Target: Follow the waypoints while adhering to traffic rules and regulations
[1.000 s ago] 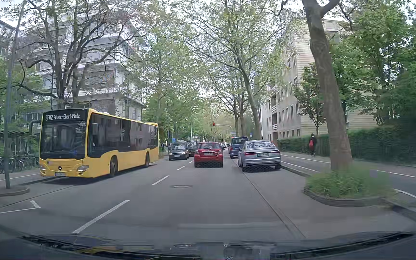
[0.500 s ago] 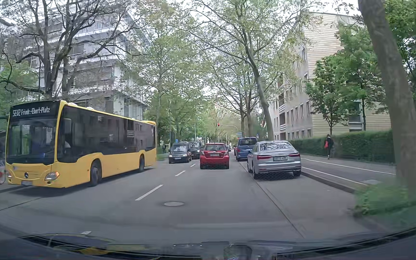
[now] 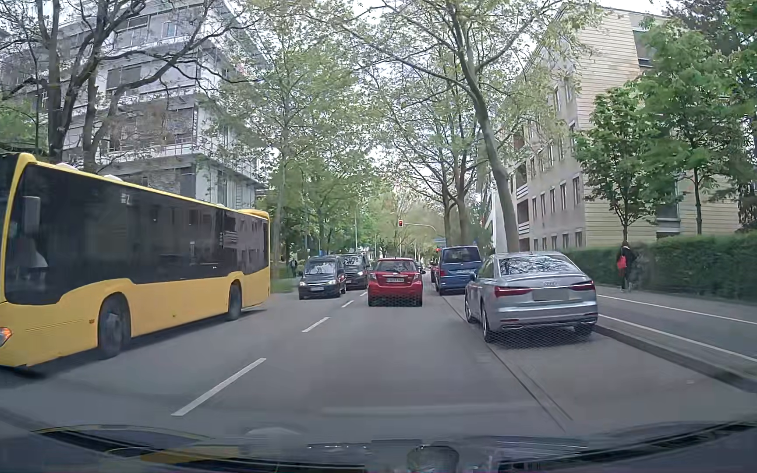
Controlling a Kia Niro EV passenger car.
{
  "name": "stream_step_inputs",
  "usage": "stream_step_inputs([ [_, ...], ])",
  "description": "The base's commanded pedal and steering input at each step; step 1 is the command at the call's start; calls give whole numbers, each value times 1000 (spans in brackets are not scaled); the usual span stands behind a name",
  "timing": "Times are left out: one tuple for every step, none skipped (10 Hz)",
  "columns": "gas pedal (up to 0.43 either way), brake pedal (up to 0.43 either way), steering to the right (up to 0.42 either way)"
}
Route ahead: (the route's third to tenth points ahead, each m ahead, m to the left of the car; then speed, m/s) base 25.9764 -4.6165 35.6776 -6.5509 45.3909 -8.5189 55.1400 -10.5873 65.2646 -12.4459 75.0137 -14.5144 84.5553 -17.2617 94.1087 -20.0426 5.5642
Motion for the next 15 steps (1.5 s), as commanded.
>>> stream_step_inputs([
  [67, 0, -4],
  [67, 0, -3],
  [67, 0, -3],
  [67, 0, -3],
  [67, 0, -3],
  [67, 0, -2],
  [67, 0, -1],
  [67, 0, 1],
  [59, 0, 3],
  [39, 0, 3],
  [0, 0, 4],
  [0, 0, 6],
  [0, 0, 8],
  [0, 0, 10],
  [0, 0, 14],
])
